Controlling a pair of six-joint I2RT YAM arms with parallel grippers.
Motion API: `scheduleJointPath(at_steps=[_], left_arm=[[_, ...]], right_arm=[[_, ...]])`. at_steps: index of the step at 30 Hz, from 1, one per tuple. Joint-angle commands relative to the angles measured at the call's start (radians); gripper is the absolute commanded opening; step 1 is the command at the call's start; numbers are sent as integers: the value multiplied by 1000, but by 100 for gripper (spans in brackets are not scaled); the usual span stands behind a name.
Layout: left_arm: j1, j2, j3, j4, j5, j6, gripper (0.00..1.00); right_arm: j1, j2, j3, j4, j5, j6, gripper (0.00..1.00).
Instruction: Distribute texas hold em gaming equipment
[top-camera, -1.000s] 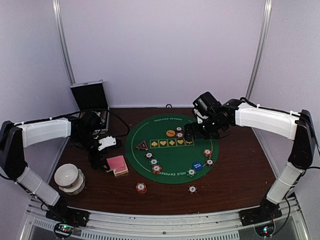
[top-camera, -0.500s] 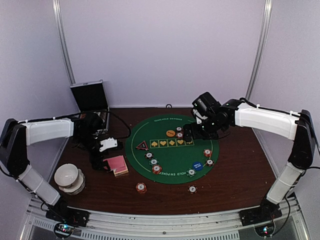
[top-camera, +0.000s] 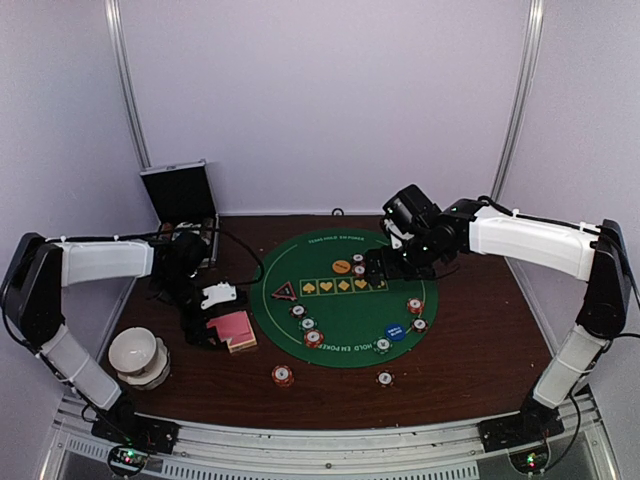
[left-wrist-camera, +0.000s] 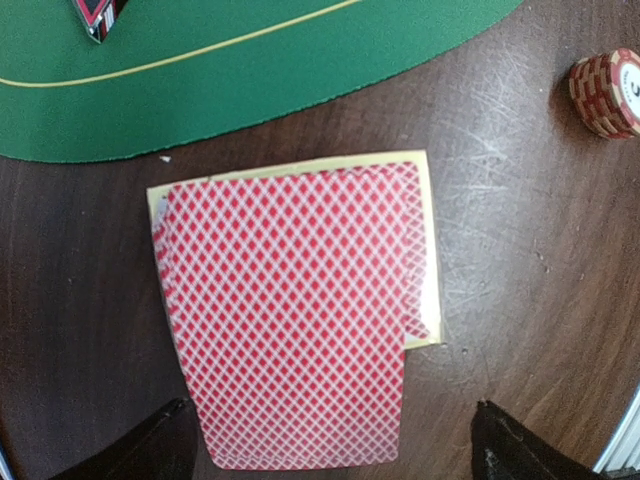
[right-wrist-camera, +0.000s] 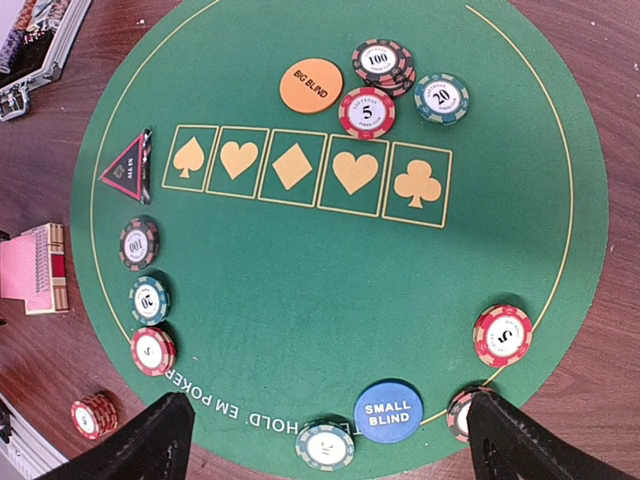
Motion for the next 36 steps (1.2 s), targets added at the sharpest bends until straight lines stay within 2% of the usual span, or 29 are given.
scheduleJointPath(at_steps=[1,36], left_arm=[[-6,20,-19,39,7,11,98],[-9,82,-54,196,-78,37,96]], right_arm=[[7,-24,13,7,0,7,100],[19,-33,-27,51,-63,22,99]])
